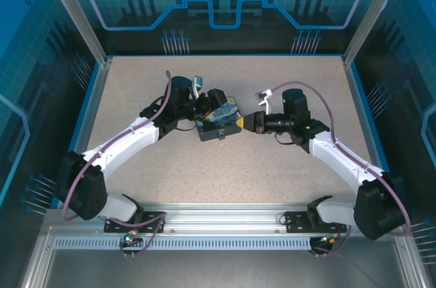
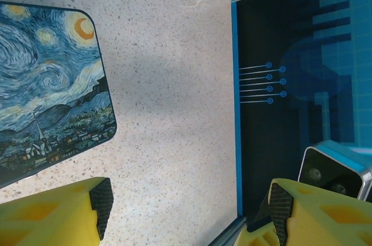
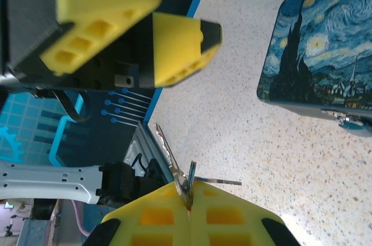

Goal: Unlock a padlock with a key

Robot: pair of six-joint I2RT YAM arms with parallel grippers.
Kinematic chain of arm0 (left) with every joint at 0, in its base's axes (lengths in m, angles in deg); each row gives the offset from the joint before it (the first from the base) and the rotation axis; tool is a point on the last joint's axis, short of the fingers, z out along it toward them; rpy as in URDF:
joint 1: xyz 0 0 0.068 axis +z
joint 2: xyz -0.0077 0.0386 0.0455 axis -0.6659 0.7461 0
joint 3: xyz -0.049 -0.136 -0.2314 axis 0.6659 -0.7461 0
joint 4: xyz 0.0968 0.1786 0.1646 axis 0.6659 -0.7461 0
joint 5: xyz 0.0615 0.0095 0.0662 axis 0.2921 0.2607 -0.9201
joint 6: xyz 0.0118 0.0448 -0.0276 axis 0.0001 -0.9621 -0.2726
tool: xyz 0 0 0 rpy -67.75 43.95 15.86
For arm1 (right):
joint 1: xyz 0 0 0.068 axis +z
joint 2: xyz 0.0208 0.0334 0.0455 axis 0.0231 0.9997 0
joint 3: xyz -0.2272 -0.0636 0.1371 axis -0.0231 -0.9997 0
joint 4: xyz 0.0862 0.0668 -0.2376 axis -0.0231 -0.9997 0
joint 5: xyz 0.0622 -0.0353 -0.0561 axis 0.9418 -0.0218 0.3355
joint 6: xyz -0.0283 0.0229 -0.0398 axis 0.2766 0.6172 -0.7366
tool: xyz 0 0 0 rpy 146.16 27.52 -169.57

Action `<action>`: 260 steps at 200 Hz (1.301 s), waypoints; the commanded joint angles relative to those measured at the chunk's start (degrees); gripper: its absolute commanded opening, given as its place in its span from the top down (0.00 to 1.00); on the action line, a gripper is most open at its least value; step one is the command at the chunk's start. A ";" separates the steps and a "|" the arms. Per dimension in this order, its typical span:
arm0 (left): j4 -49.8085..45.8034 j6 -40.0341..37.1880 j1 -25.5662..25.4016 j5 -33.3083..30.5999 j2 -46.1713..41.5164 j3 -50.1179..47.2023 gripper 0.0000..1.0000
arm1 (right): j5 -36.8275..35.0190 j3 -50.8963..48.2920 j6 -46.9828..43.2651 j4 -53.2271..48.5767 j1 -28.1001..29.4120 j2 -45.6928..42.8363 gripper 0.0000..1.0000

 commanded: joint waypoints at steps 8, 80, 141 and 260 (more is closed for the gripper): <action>5.45 10.58 -0.31 2.40 -1.18 -4.71 0.29 | 0.83 -2.95 7.16 10.89 -0.54 0.91 1.00; 11.08 40.37 -0.56 1.32 -0.15 -5.49 0.32 | -0.07 -2.71 6.53 20.40 0.26 1.82 1.00; 16.01 47.47 -2.21 2.67 2.75 -3.82 0.34 | -1.60 -0.26 7.21 24.39 1.59 5.34 1.00; 3.22 -9.06 0.30 5.92 0.64 4.29 0.39 | 2.50 2.45 5.33 14.91 0.28 7.63 1.00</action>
